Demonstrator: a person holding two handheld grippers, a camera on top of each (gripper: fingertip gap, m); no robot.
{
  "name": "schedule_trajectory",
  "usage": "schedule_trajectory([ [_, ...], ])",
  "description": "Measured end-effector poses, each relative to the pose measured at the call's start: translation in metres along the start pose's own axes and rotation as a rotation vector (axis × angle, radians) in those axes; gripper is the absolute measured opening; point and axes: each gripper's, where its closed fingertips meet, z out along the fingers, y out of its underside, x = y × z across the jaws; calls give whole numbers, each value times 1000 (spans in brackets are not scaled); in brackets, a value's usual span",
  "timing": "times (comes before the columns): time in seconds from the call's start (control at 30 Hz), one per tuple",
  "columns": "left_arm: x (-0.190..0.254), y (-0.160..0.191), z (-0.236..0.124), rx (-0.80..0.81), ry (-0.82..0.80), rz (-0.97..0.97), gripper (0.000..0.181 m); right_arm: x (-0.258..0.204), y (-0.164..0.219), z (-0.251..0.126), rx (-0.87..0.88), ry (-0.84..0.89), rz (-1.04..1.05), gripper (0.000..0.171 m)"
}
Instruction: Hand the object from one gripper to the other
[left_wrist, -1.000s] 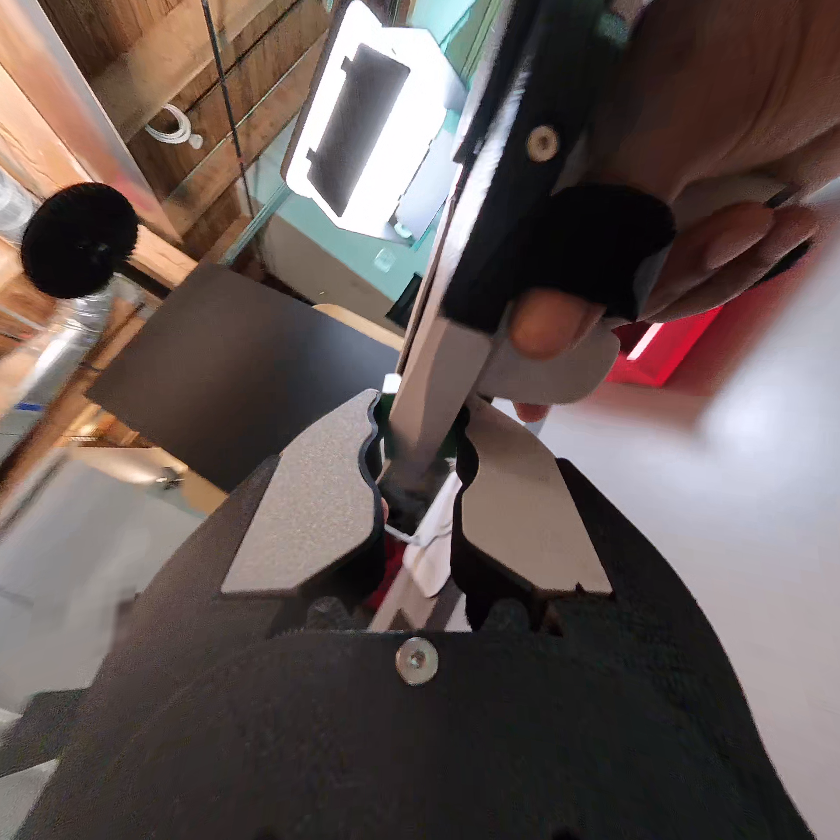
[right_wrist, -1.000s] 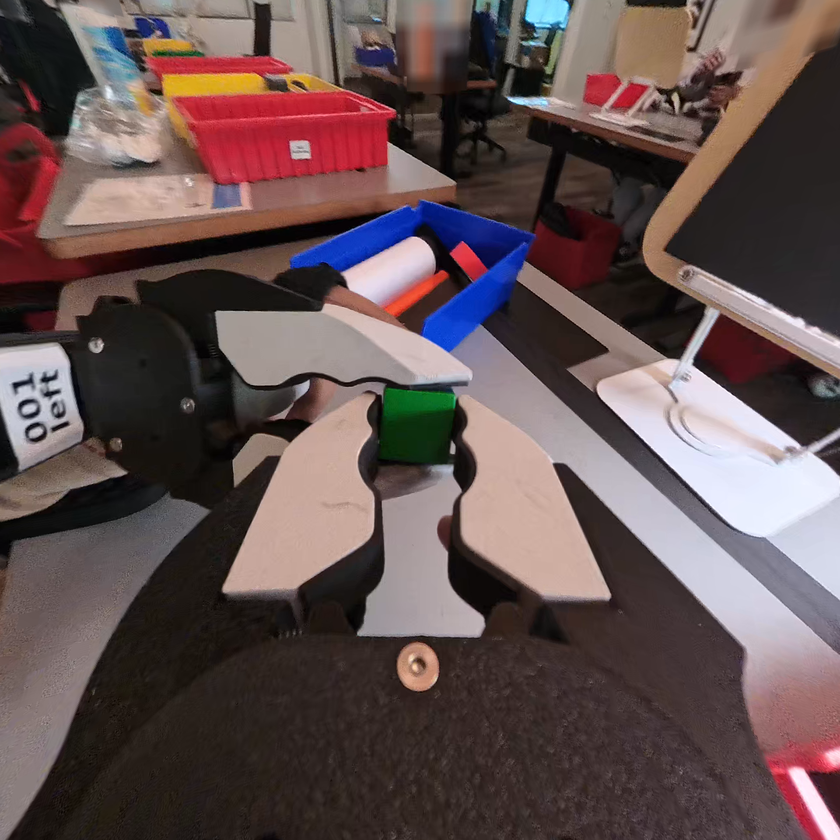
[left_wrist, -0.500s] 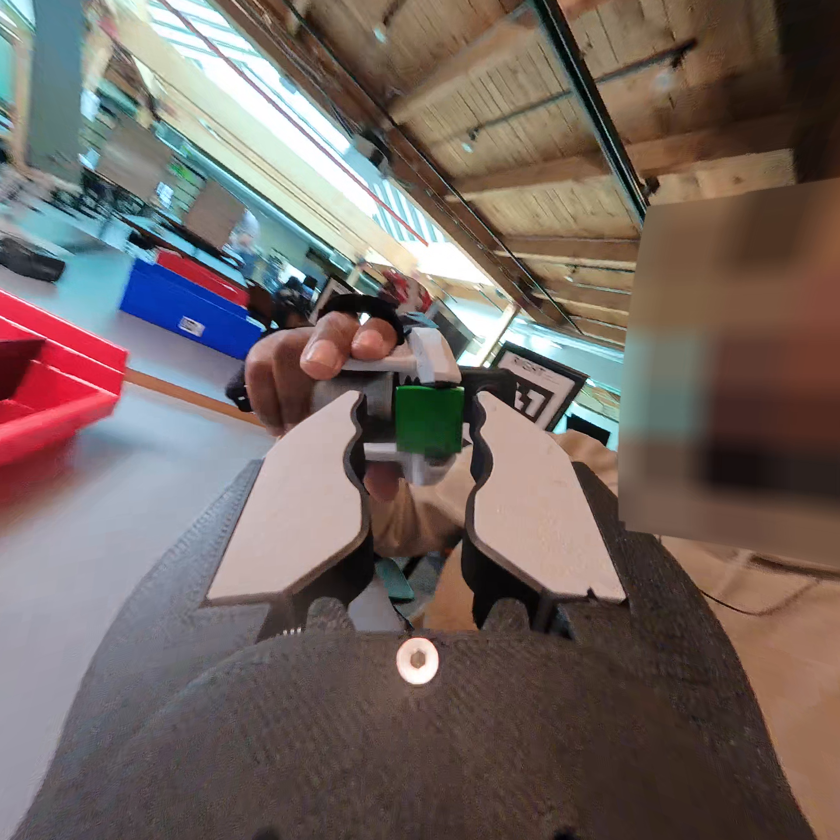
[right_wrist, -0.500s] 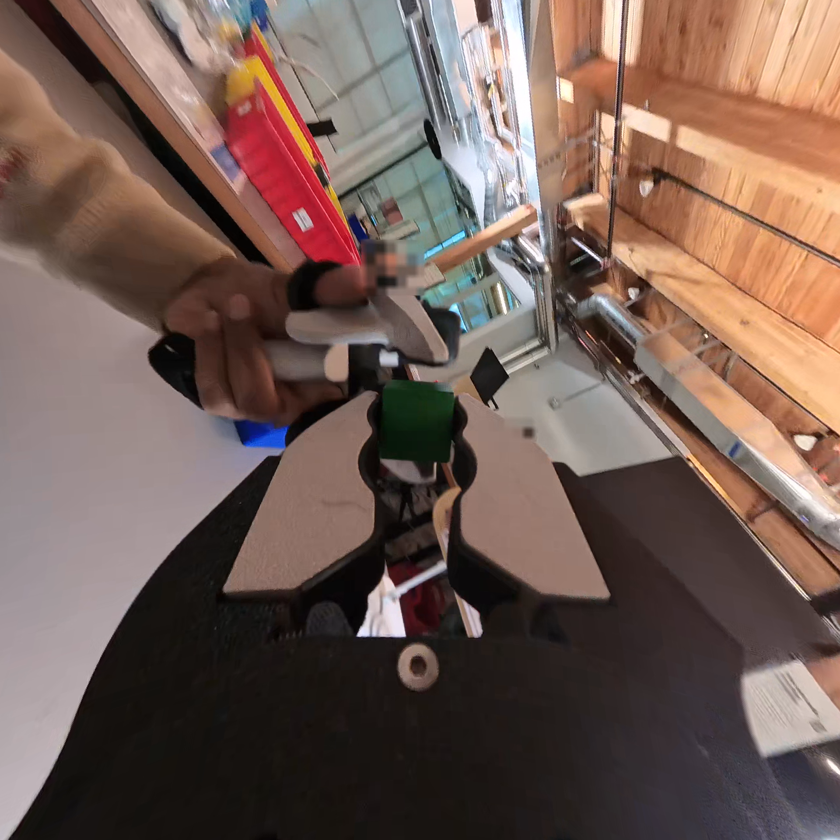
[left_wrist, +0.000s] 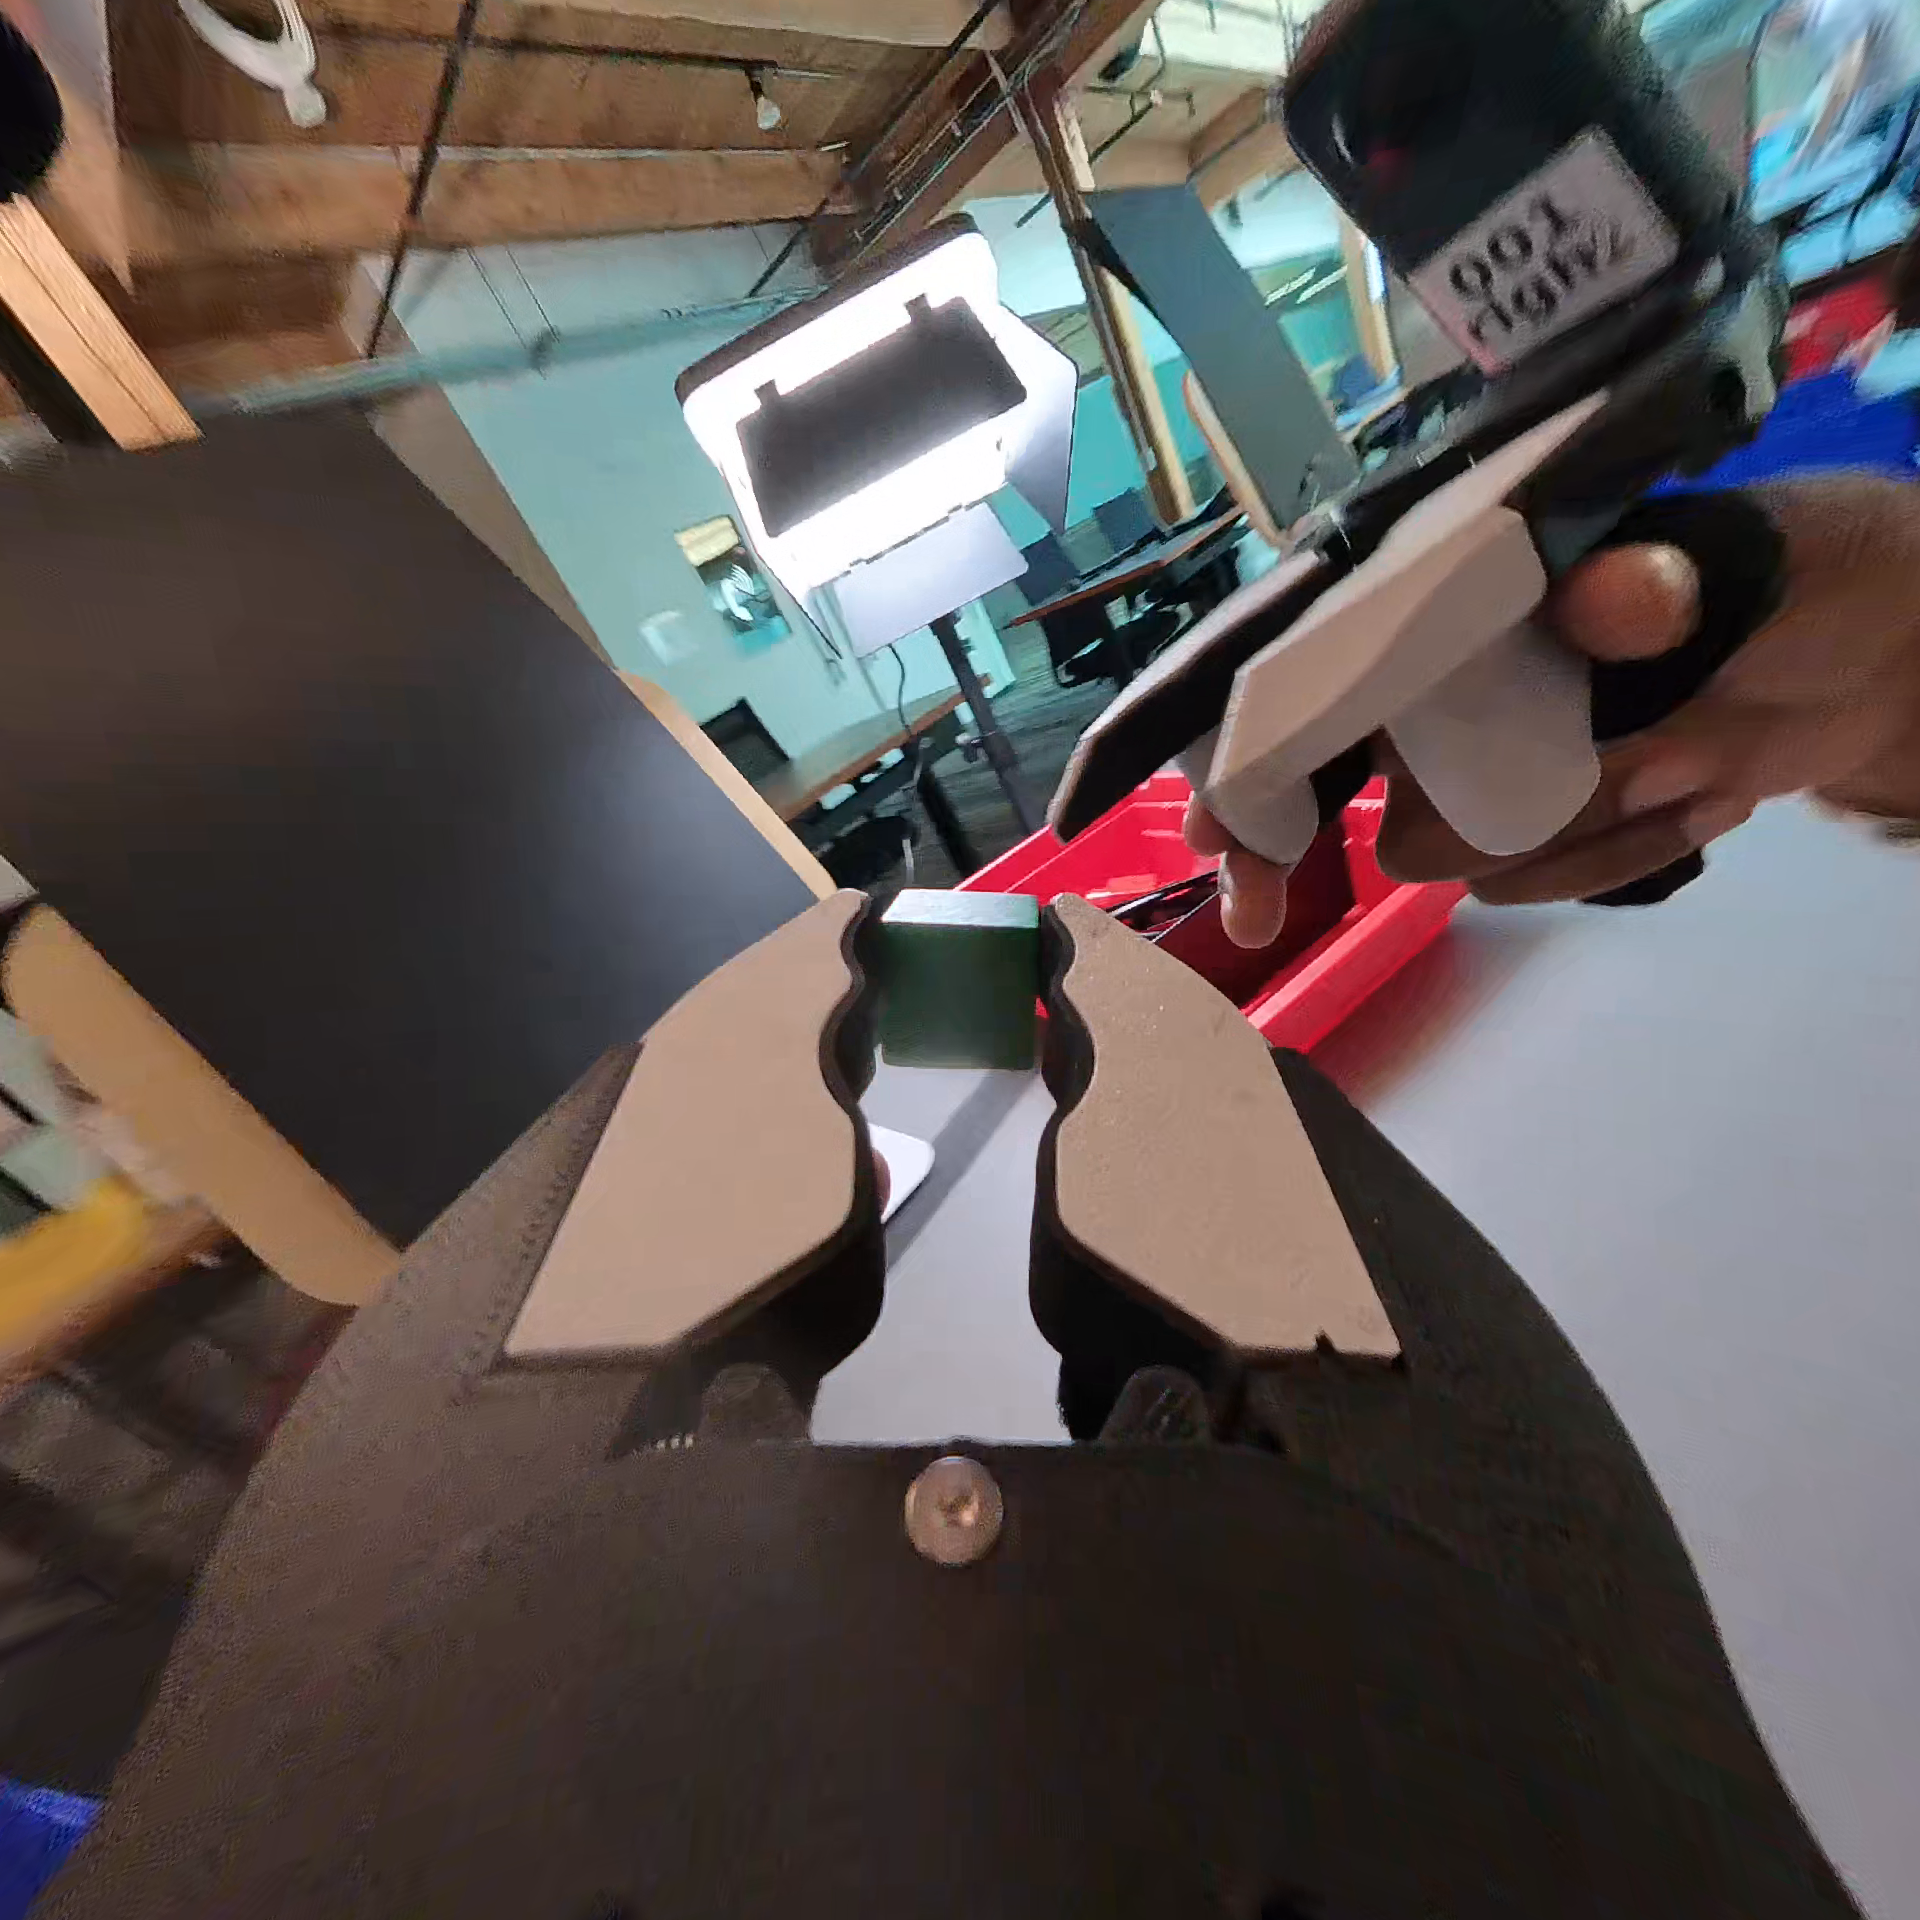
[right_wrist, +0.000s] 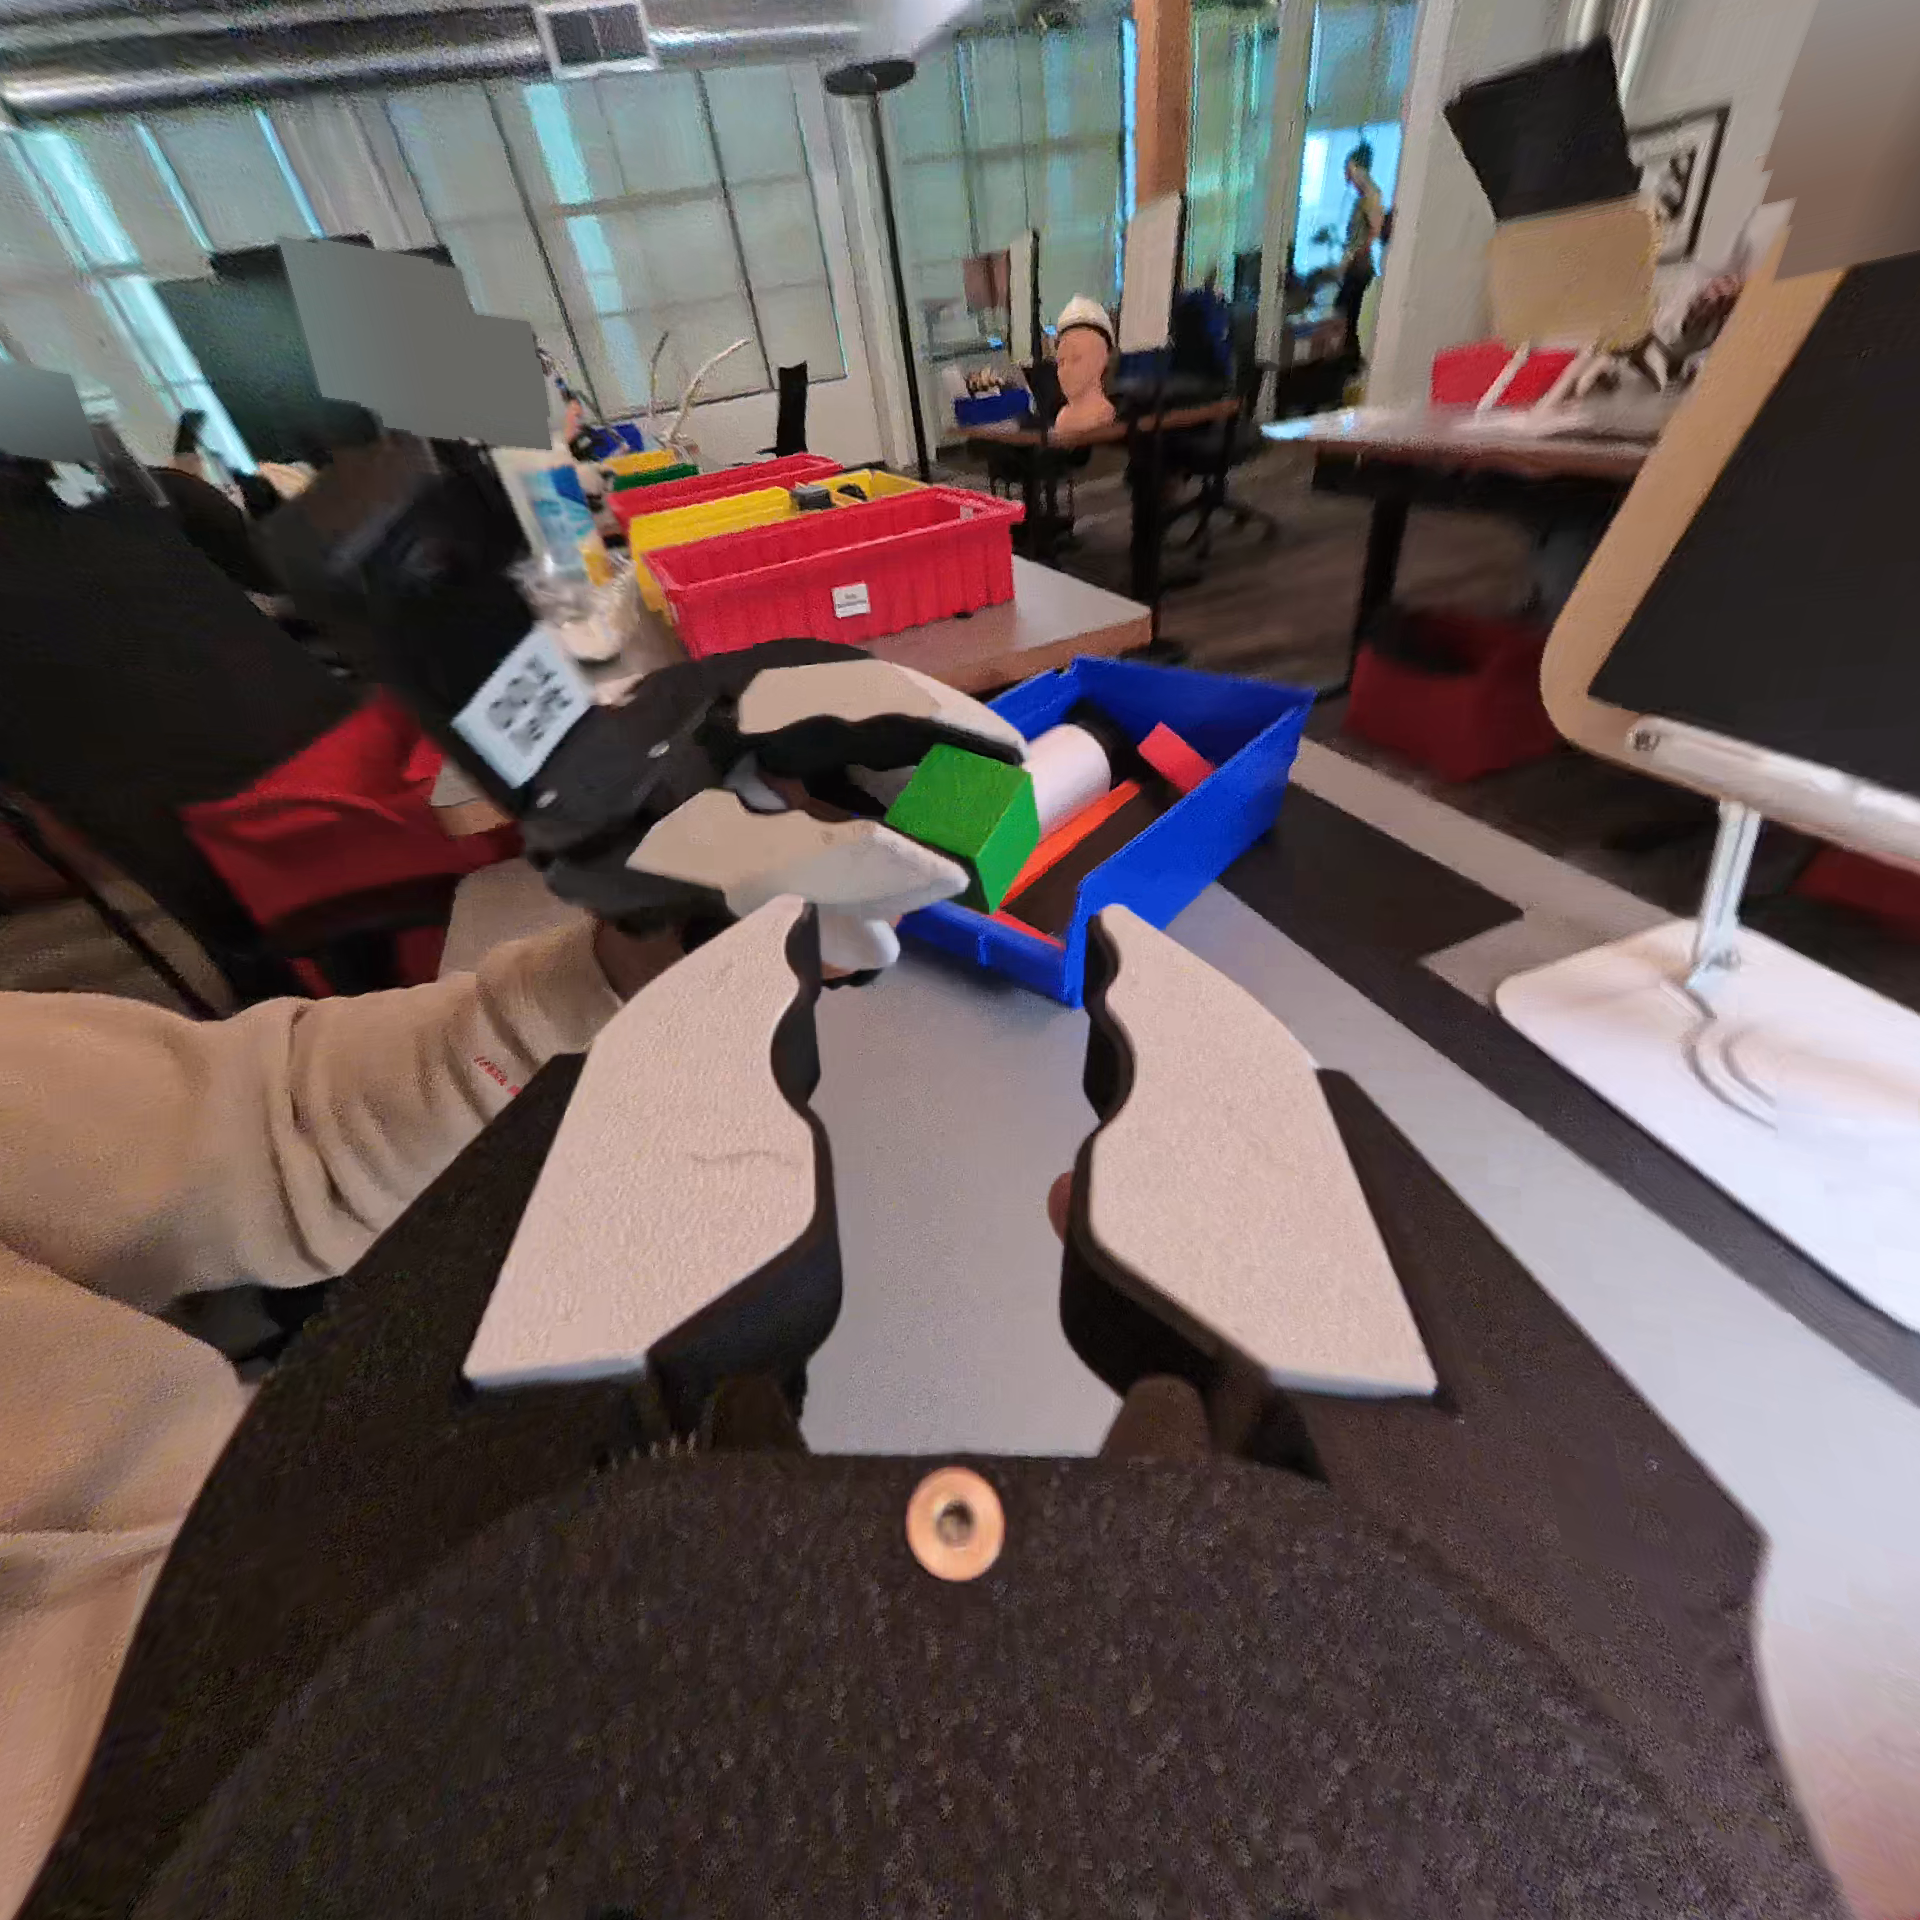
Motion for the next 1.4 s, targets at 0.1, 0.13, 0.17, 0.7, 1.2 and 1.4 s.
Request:
schedule_trajectory([
  [0.1, 17, 1, 6, 9, -36, 167, 29, -1, 9, 8, -53, 67, -21, 52],
  [0.13, 23, 1, 8, 12, -39, 211, 29, -2, 12, 12, -68, 81, -27, 53],
  [0.17, 29, 2, 10, 15, -44, 254, 29, -2, 16, 15, -81, 96, -29, 52],
  [0.7, 47, -23, -1, 85, 514, -676, 53, -24, -15, -16, 47, 305, -1121, 28],
  [1.2, 39, -35, -17, 210, 555, -595, 28, -38, -21, -15, 164, -13, -562, 45],
  [1.4, 57, -54, -38, 340, 846, -764, 28, -56, -20, -19, 295, -381, -195, 45],
])
